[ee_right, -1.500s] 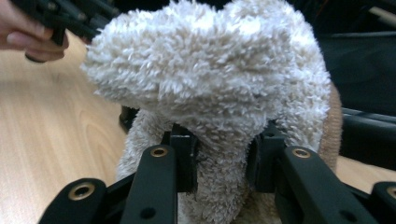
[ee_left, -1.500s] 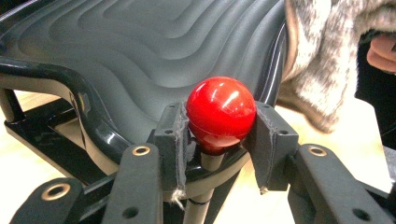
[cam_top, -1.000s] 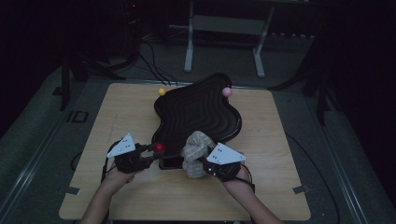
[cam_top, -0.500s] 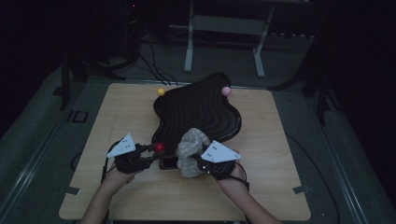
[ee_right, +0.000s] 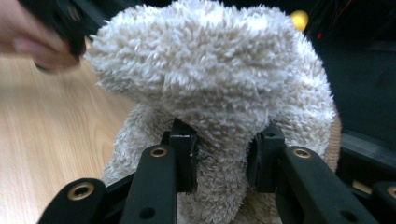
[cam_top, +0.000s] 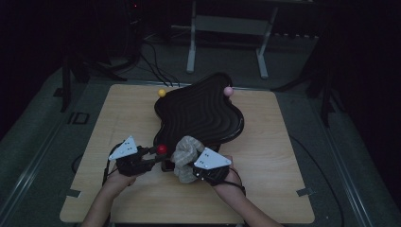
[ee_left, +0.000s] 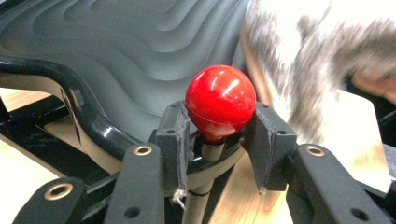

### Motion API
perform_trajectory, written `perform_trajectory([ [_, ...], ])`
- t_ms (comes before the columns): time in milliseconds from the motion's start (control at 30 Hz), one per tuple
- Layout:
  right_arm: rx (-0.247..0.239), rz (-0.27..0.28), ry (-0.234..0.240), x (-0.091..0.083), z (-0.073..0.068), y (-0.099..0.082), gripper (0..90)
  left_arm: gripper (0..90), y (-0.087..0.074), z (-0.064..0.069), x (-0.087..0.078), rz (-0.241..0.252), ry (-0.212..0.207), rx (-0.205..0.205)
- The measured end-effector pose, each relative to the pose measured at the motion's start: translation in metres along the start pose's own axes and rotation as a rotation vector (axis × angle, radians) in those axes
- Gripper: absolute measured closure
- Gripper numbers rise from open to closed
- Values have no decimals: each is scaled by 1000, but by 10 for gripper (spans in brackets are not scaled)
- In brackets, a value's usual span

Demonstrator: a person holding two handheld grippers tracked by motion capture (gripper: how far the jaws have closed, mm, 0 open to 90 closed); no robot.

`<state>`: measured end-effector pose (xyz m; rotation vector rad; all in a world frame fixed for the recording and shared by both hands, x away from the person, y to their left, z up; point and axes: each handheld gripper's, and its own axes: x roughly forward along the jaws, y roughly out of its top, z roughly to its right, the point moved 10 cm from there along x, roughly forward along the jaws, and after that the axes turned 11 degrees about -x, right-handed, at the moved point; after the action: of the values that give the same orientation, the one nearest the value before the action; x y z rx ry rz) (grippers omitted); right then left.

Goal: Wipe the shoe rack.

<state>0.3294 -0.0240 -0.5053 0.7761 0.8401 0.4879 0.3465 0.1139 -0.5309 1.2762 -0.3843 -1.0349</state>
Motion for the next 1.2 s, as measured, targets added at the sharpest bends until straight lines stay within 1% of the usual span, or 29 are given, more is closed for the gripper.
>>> perform_trajectory([
  [67,19,-25,43,11,-10,-12,682,613,0,-1,0,3,11,4],
  [100,10,-42,58,15,-15,-16,682,613,0,-1,1,4,12,3],
  [167,2,-49,78,18,-22,-17,682,612,0,-1,1,-3,16,5],
  [233,-14,-51,85,19,-27,-15,681,605,3,-2,1,-1,47,20],
  [300,-9,-45,102,19,-30,-12,682,591,5,-2,1,4,61,22],
  [367,-12,-44,112,19,-34,-11,682,564,10,-2,0,29,42,0],
  [433,-16,-43,121,19,-38,-11,682,544,17,0,-5,61,42,4],
  [500,-19,-41,128,18,-40,-11,683,544,24,1,-7,84,44,10],
  [533,-21,-40,132,17,-41,-11,683,544,27,2,-7,87,44,13],
  [567,-25,-39,135,18,-41,-11,683,544,28,2,-6,79,41,14],
  [633,-26,-41,140,19,-41,-9,683,544,33,3,-3,90,36,8],
  [667,-27,-43,140,20,-42,-9,683,544,33,5,0,78,22,8],
  [733,-35,-46,136,23,-42,-8,683,545,29,5,5,44,34,31],
  [767,-39,-50,134,25,-41,-9,683,575,29,3,6,40,41,30],
  [800,-37,-52,134,27,-41,-9,683,602,29,2,6,43,29,17],
  [833,-31,-53,137,29,-41,-10,683,607,29,2,6,38,21,17],
  [900,-31,-61,151,34,-44,-12,683,608,29,2,6,28,20,22],
  [967,-41,-86,169,41,-50,-16,683,610,30,3,6,14,25,28],
  [1033,-44,-107,199,48,-58,-18,684,610,30,3,6,2,27,32],
  [1067,-51,-110,203,50,-60,-17,684,610,30,3,6,1,29,33],
  [1133,-46,-99,211,51,-60,-12,683,610,30,3,6,-1,28,30],
  [1167,-38,-95,209,52,-57,-9,684,610,30,3,6,-1,27,27],
  [1200,-36,-93,198,54,-54,-7,685,610,30,3,6,1,26,28],
])
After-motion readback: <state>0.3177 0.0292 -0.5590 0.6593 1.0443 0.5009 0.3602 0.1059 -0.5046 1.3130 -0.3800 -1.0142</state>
